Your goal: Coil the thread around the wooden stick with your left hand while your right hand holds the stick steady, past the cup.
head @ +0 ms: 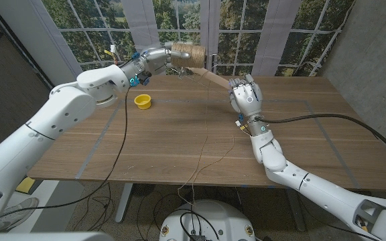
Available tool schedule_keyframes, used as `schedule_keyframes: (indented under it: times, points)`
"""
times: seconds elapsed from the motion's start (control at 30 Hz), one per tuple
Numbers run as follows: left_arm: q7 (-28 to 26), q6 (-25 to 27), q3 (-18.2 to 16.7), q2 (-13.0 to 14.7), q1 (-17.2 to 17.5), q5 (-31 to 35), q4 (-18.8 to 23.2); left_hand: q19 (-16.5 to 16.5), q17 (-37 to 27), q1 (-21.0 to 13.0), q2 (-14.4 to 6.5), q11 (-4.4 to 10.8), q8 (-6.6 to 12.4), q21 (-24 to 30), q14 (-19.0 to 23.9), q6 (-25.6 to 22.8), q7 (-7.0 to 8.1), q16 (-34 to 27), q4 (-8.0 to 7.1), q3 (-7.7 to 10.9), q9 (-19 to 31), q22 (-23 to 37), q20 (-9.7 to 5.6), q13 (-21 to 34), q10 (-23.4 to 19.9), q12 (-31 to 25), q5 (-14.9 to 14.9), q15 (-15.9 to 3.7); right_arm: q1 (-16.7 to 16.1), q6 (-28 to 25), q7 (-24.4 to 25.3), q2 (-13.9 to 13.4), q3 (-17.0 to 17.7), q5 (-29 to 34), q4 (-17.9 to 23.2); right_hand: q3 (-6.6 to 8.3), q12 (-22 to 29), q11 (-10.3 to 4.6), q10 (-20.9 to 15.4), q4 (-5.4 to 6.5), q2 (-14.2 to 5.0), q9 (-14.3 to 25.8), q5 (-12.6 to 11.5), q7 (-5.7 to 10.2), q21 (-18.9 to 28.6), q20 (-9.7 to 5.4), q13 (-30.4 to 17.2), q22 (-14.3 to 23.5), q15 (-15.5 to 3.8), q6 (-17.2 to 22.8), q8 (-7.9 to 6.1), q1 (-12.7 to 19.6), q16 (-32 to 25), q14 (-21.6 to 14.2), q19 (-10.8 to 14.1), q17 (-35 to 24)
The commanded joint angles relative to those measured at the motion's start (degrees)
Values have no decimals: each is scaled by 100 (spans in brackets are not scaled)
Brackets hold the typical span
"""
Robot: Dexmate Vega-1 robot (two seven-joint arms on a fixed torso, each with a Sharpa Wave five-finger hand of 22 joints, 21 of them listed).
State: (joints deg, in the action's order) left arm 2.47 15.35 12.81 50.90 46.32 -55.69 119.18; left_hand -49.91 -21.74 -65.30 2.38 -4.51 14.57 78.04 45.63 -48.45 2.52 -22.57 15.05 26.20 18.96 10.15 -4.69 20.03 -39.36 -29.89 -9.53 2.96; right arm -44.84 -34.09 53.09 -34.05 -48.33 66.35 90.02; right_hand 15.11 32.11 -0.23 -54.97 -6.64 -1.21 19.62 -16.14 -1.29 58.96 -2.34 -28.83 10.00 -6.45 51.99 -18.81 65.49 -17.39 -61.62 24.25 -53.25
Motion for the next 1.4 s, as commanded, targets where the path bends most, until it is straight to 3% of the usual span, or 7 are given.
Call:
schedule_keyframes:
  times: [0.03,0.3,0.6,0.67,1.4]
  points:
    - [-161,-197,-121,-25,379,-9,-86,110,-190,-694,-826,816,-18,34,3196,-881,-853,-40,-528,565,17,11,-759,531,-2122,17,-40,-1593,27,-325,127,111,79,-302,-78,29,20,-550,-570,3,-725,23,-41,692,49,-825,-132,19,-656,728,-31,714,6,-508,-16,-17]
    - [-219,-217,-161,-93,550,-147,-225,112,-185,-682,-827,804,-31,36,3194,-880,-837,-36,-535,567,12,11,-758,531,-2142,28,-39,-1588,18,-420,319,135,142,-509,-129,25,14,-536,-569,6,-725,20,-44,695,53,-824,-141,18,-649,734,-29,708,15,-513,-16,-23]
    - [-182,-40,35,-243,443,-303,-577,112,-187,-678,-829,772,-38,37,3201,-878,-853,-41,-535,574,25,11,-760,547,-2154,39,-40,-1586,86,-372,543,139,147,-657,-173,22,3,-550,-575,7,-724,11,-48,696,58,-819,-140,17,-648,727,-19,707,26,-518,-14,-31]
    - [-178,-46,62,-292,448,-330,-658,111,-190,-682,-828,829,-38,38,3199,-888,-858,-41,-531,578,24,11,-760,546,-2143,49,-42,-1590,105,-384,543,145,134,-669,-186,22,5,-549,-581,5,-723,9,-49,693,58,-819,-143,17,-651,734,-21,709,28,-518,-15,-33]
    - [-980,-492,7,-1267,714,-759,-1327,113,-181,-677,-828,864,-55,37,3204,-901,-862,-37,-531,588,30,10,-762,538,-2135,104,-42,-1584,197,-333,716,138,122,-934,-356,18,-14,-559,-595,1,-723,7,-59,690,64,-824,-151,15,-649,735,-14,715,54,-531,-20,-52]
